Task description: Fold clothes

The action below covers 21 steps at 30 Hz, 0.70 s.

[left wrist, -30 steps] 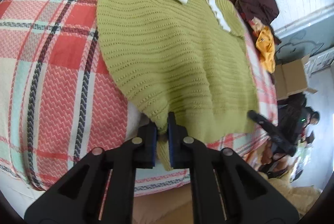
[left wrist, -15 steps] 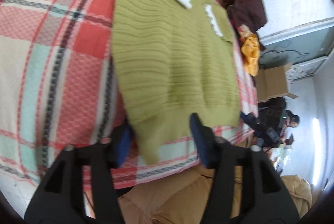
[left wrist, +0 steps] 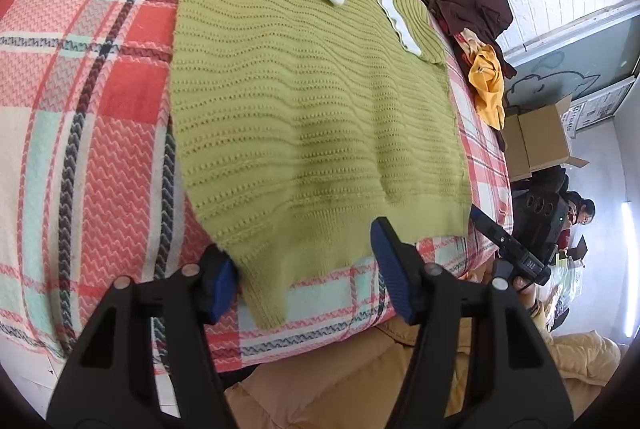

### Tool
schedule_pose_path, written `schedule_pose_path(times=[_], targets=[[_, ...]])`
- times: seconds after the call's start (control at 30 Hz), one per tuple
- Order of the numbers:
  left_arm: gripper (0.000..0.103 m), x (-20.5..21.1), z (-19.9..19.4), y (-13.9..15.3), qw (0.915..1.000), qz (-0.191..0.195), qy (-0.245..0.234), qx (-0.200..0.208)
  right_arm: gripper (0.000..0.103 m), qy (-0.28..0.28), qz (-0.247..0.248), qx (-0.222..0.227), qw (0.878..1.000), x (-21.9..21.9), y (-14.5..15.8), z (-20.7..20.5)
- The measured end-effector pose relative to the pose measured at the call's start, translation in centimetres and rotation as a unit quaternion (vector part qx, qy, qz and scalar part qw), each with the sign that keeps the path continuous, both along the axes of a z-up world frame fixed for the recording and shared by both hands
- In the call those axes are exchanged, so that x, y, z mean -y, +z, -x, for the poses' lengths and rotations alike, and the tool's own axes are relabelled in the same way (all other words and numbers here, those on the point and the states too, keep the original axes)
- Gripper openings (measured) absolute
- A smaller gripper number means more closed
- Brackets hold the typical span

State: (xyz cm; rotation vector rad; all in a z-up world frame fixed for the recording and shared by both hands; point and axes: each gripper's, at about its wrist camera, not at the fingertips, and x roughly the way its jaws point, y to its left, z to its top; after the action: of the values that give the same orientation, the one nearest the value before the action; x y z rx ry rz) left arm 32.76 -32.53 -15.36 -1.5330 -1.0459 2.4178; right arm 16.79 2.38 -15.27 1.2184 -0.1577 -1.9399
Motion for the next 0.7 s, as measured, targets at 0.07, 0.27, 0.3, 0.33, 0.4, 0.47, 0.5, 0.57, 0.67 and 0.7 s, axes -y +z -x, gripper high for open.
schedule_pose_path(times=[0.07,0.27,0.3,0.33,0.4,0.47,0.5,0.57,0.67,0.7], targets=[[0.037,-0.3,0.1,-0.1,0.9999,0.015,0.001,0.008,0.086,-0.001,-0.022,-0.006,1.0,0.3,0.2,-0.1],[0.012,0.2,0.1,-0.8,0.9994,-0.013,0.008,0.031,0.006,-0.015,-0.027,0.024,0.999,-1.3,-0.3,1.0],[0.011,0.6,0.1,-0.8,0.9991,-0.027,0.011,0.032,0.006,-0.016,-0.016,0.029,0.999,-1.6,-0.2,1.1],[0.011,0.9,0.1,-0.8,0.9986,-0.039,0.014,0.032,0.006,-0.017,-0.002,0.036,0.999,-2.0,0.0,1.3],[0.01,1.7,0.1,-0.7,0.9972,-0.067,0.019,0.029,0.006,-0.018,0.039,0.055,0.998,-2.6,0.5,1.8],[0.01,2.4,0.2,-0.3,0.9956,-0.088,0.024,0.023,0.006,-0.018,0.08,0.07,0.994,-3.0,1.1,2.3],[0.01,2.7,0.4,0.0,0.995,-0.095,0.024,0.018,0.006,-0.018,0.098,0.078,0.992,-3.1,1.4,2.7],[0.01,3.2,0.8,0.5,0.9935,-0.112,0.022,0.008,0.006,-0.018,0.133,0.092,0.987,-3.2,1.7,3.5],[0.01,3.8,1.6,1.1,0.991,-0.133,0.017,0.004,0.006,-0.018,0.167,0.106,0.98,-3.0,2.2,4.7],[0.01,4.0,1.9,1.3,0.9905,-0.137,0.015,0.002,0.006,-0.019,0.177,0.11,0.978,-2.9,2.4,5.1]])
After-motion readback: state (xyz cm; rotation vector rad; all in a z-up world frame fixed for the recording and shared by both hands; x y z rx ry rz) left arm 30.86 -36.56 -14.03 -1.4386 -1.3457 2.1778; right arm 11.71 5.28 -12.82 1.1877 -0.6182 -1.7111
